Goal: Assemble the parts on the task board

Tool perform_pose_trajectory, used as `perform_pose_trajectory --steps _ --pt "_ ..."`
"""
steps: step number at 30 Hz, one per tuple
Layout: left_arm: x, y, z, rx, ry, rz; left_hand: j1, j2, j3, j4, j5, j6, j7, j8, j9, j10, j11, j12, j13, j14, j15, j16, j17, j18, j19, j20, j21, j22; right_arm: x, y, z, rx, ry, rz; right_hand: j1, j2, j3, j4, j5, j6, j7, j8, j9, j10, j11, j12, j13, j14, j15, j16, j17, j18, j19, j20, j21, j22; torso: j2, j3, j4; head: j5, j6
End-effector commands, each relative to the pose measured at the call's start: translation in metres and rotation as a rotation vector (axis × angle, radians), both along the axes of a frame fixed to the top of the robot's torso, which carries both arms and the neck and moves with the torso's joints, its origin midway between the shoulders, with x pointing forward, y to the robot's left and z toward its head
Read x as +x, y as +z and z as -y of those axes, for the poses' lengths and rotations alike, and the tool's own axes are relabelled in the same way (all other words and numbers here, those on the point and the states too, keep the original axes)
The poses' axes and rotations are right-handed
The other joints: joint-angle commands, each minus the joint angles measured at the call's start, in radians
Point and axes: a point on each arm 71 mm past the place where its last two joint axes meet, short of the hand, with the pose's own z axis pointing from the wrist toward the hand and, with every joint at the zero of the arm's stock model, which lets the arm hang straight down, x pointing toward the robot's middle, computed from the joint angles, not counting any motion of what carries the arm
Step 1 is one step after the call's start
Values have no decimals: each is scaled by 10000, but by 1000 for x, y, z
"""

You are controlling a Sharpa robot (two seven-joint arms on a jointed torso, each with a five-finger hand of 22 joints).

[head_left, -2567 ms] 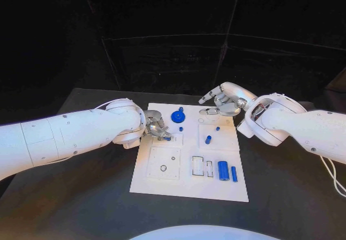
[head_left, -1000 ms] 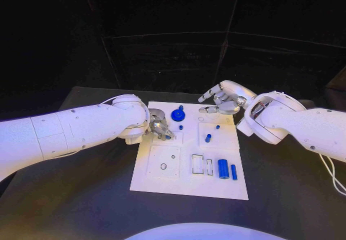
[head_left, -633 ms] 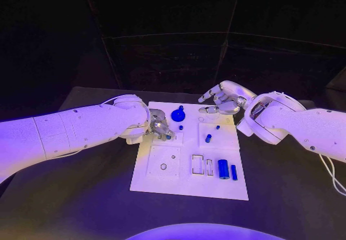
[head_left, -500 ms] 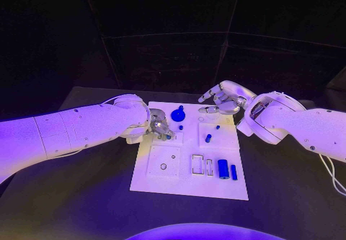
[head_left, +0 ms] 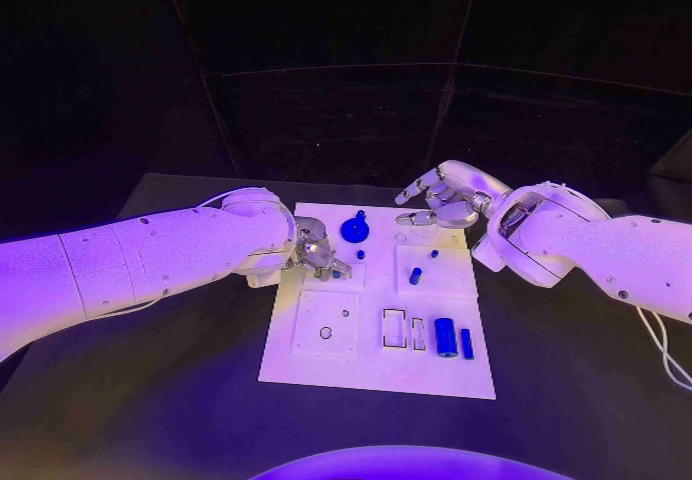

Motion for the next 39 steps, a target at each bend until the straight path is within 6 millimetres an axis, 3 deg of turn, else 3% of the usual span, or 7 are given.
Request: perform_pose_trajectory --steps 1,8,14,17,19,26,39 --pt "1 6 -2 -39 138 244 7 -144 -523 228 -57 92 -47 -46 -20 87 -2 50 22 1057 -101 62 2634 -100 239 -101 57 252 1 1 0 6 33 -2 -79 -2 -82 21 49 78 10 60 -10 14 -47 -69 390 559 -57 -56 467 131 -27 -35 -35 1236 -16 0 19 15 20" --pt "4 19 -7 -414 429 496 128 -242 -1285 632 -67 44 -33 -88 -38 20 -26 -61 -83 1057 -116 62 2634 -83 204 -137 -11 170 2 1 1 37 -30 -14 -102 -5 -97 35 42 75 11 59 -11 14 -47 -69 389 558 -57 -60 461 132 -31 -36 -39 1229 -8 -4 0 -22 65" --pt "5 31 -11 -694 503 525 348 -218 -1621 665 -68 -30 -11 -115 -42 -57 -1 -162 -185 1057 -109 62 2634 -66 169 -132 -76 88 3 1 2 40 -65 -21 -109 -3 -101 39 35 73 10 59 -12 15 -47 -69 389 558 -57 -61 460 133 -34 -36 -40 1226 2 0 -7 -36 97" --pt "6 38 -16 -672 353 290 813 -128 -1798 547 -66 -143 34 -159 -53 -182 33 -326 -365 1057 -82 62 2634 -33 108 -117 -192 -67 3 0 2 34 -88 -29 -123 -2 -109 49 23 72 11 58 -12 17 -47 -66 391 558 -57 -60 464 133 -33 -36 -40 1227 3 1 8 -55 107" --pt "6 43 -20 -502 177 85 1618 136 -1649 188 -45 -459 146 -312 -110 -549 120 -855 -983 1057 -27 62 2634 66 -76 -77 -526 -545 4 0 3 28 -106 -34 -123 -2 -109 49 23 72 11 58 -12 17 -47 -66 391 558 -57 -60 464 133 -33 -36 -40 1227 2 0 11 -64 138" --pt "33 60 -38 64 445 -30 2007 431 -1923 203 -52 -1232 528 -905 -477 -1119 452 -1485 -1738 1057 252 62 2634 171 -310 157 -991 -1117 4 0 3 23 -137 -30 -127 1 -111 52 21 71 10 59 -13 18 -47 -65 392 558 -57 -61 461 133 -34 -36 -41 1226 0 12 10 -21 188" --pt "72 64 -38 440 1135 51 2092 566 -2441 460 -51 -1296 659 -1205 -832 -1080 579 -1293 -1635 1057 381 62 2634 163 -246 318 -948 -1008 4 0 0 36 -72 -34 -127 8 -112 55 30 69 9 58 -14 16 -48 -69 388 557 -58 -64 457 135 -39 -36 -45 1219 60 -14 -26 65 251"
